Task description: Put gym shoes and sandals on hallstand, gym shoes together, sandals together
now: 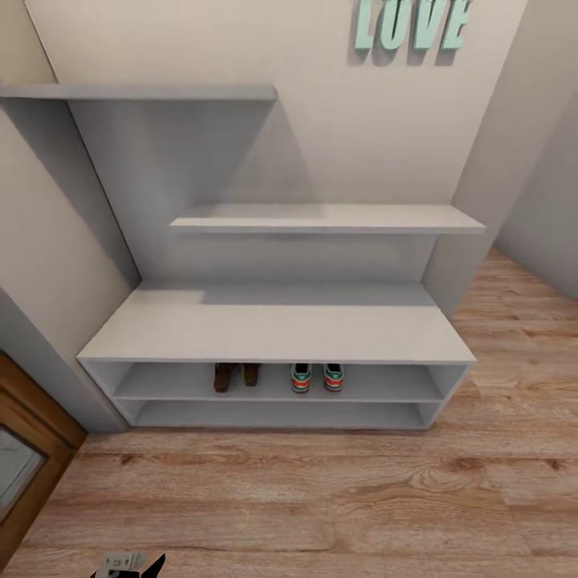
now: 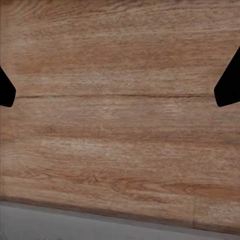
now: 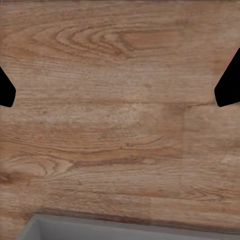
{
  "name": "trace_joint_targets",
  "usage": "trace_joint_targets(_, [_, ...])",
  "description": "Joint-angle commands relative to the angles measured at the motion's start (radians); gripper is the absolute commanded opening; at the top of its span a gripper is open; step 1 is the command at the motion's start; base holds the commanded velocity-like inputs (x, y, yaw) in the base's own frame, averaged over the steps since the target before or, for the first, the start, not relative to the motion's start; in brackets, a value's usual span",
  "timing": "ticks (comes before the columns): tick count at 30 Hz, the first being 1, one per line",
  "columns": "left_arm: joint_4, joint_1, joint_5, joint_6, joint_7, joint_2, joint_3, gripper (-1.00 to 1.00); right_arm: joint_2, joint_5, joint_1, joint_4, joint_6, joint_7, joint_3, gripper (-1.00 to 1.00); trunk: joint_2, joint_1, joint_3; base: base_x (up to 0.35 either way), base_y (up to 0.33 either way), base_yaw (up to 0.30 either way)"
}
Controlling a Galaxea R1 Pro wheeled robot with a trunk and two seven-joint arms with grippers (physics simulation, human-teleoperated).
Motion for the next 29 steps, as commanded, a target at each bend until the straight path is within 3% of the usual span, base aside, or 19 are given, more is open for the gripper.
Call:
trace_joint_targets(1, [0.001,-0.001,0.001,0.001,-0.009,-0.001,0.008,1.0,0.001,0.009,0.002,0.001,0.0,-0.01,0.004,1.0,0.007,-0.004,0.002,0.0,0.0,0.0])
trace_joint_targets(14, [0.003,-0.001,0.001,0.002,-0.008,0.0,0.008,1.0,0.001,0.007,0.013,-0.001,-0.001,-0.012,0.002,1.0,0.098,-0.054,0.043,0.0,0.0,0.0])
trace_joint_targets(29, [-0.001,-0.001,0.005,-0.002,-0.005,0.001,0.01,1.0,0.002,0.007,0.013,-0.001,-0.001,-0.012,0.002,1.0,0.098,-0.054,0.043,0.0,0.0,0.0])
